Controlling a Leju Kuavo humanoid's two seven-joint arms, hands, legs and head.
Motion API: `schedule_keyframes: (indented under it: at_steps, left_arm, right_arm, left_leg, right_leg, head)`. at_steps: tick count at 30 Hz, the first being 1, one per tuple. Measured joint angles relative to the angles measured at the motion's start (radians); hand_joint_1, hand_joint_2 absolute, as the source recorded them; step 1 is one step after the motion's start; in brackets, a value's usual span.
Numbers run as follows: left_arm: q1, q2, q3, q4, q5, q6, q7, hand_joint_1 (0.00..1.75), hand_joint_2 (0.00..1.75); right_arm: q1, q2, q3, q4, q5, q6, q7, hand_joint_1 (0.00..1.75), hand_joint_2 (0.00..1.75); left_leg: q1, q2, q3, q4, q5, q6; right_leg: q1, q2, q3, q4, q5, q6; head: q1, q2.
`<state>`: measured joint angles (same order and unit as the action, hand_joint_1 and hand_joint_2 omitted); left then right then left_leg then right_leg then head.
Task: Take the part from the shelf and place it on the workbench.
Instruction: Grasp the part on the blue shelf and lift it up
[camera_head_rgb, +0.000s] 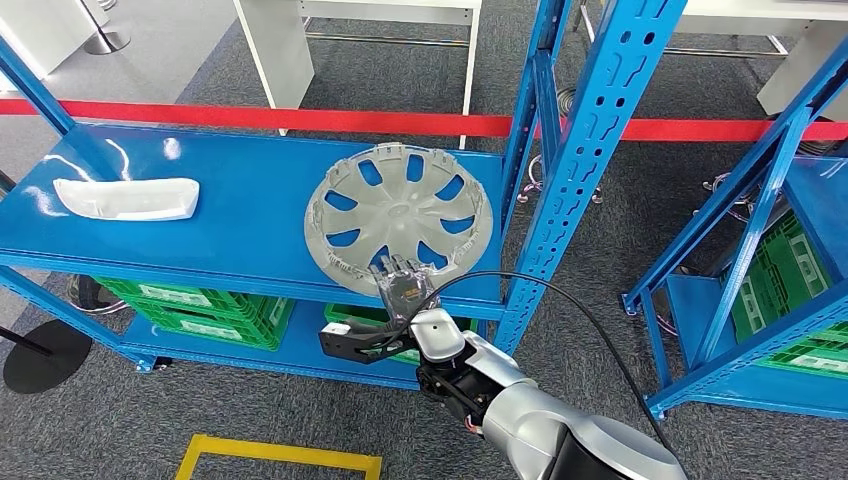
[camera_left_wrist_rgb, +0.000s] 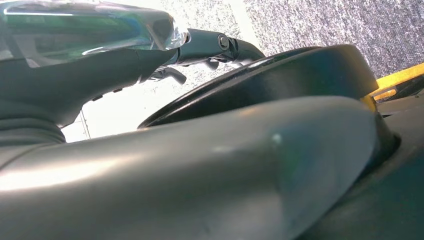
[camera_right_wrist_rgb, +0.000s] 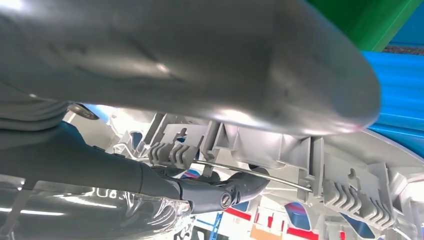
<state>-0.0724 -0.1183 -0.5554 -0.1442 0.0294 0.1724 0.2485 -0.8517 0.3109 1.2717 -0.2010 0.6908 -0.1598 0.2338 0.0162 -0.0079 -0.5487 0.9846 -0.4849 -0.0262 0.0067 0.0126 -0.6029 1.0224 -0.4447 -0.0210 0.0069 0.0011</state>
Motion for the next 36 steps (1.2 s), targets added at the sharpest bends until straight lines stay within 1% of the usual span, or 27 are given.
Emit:
schedule_keyframes:
  at_steps: [5,9,13,18,33,35,36]
  left_arm:
    - [0.000,0.000,0.000,0.000,0.000,0.001,-0.002,0.00,0.00]
    - [0.001,0.000,0.000,0.000,-0.006,0.001,-0.006,0.00,0.00]
    - [0.001,0.000,0.000,0.000,-0.007,0.001,-0.008,0.00,0.00]
    - [0.001,0.000,0.000,0.000,0.002,0.001,-0.008,0.00,0.00]
    - [0.001,0.000,0.000,0.000,0.003,-0.002,-0.009,0.00,0.00]
    - [0.001,0.000,0.000,0.000,0.003,-0.002,-0.010,0.00,0.00]
    - [0.001,0.000,0.000,0.000,0.003,-0.002,-0.010,0.00,0.00]
  right_arm:
    - [-0.002,0.000,-0.006,0.000,0.001,-0.042,0.013,0.00,0.00]
    - [-0.007,0.000,-0.011,0.000,0.005,-0.016,0.035,0.00,0.00]
    - [-0.011,0.000,-0.013,0.000,0.010,0.034,0.058,0.00,1.75]
    - [-0.020,0.002,-0.030,0.000,-0.011,0.077,0.059,0.00,1.75]
    - [-0.029,0.004,-0.080,0.000,-0.031,0.142,0.061,0.01,1.75]
    - [-0.029,0.004,-0.082,0.000,-0.029,0.144,0.059,0.41,1.75]
    - [-0.029,0.004,-0.083,0.000,-0.028,0.145,0.058,0.83,1.75]
  left_leg:
    - [0.000,0.000,0.000,0.000,0.000,0.000]
    - [0.000,0.000,0.000,0.000,0.000,0.000]
    - [0.000,0.000,0.000,0.000,0.000,0.000]
    - [0.000,0.000,0.000,0.000,0.000,0.000]
    - [0.000,0.000,0.000,0.000,0.000,0.000]
    - [0.000,0.000,0.000,0.000,0.000,0.000]
    - [0.000,0.000,0.000,0.000,0.000,0.000]
  right_leg:
    - [0.000,0.000,0.000,0.000,0.000,0.000]
    - [0.000,0.000,0.000,0.000,0.000,0.000]
    - [0.000,0.000,0.000,0.000,0.000,0.000]
    - [0.000,0.000,0.000,0.000,0.000,0.000]
    - [0.000,0.000,0.001,0.000,0.000,0.000]
    - [0.000,0.000,0.001,0.000,0.000,0.000]
    - [0.000,0.000,0.001,0.000,0.000,0.000]
  head:
    - [0.000,0.000]
    - [0.000,0.000]
    - [0.000,0.000]
    - [0.000,0.000]
    - [0.000,0.000]
    - [0.000,0.000]
    - [0.000,0.000]
